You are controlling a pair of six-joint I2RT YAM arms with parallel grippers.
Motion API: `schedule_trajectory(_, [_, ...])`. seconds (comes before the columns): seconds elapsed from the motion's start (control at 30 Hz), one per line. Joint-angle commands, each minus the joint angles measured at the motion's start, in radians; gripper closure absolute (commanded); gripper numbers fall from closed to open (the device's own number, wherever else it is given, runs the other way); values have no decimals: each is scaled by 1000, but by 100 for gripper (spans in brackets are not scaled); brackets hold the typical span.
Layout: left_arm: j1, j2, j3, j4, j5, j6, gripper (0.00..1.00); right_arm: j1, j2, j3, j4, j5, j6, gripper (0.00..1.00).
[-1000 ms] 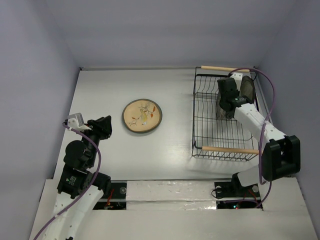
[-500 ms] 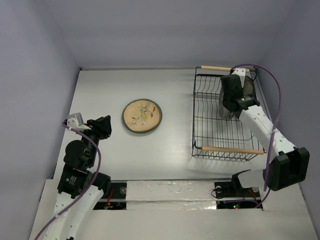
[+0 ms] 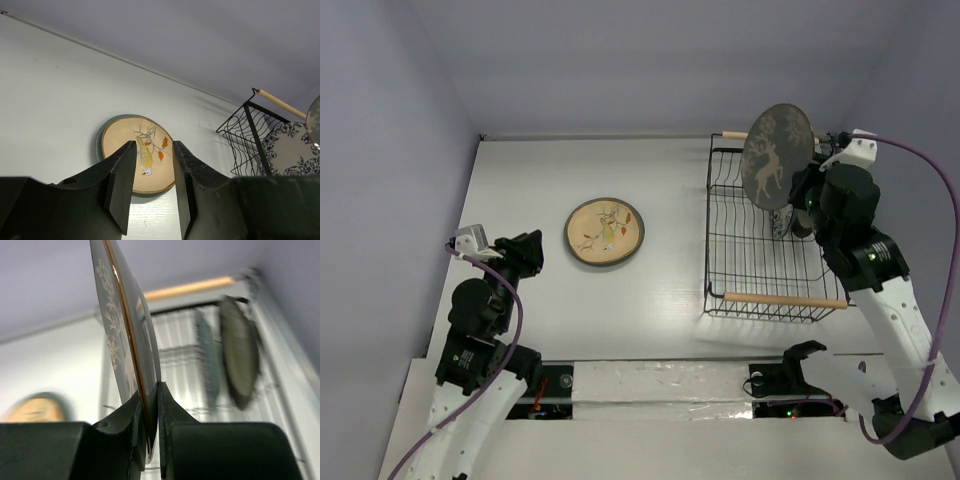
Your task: Unload the plates from the dish rack
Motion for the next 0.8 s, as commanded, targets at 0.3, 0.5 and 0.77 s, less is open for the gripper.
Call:
schedule_trajectory(0.3, [14,17,14,34,5,-7,69,164,185,-98,700,-661,390,100])
schedule_trajectory(0.5, [14,17,12,31,5,-10,69,270,399,-83,891,-710,542,100])
schedule_trajectory(0.77, [14,14,14,28,5,-13,69,347,727,-52,1067,-727,724,100])
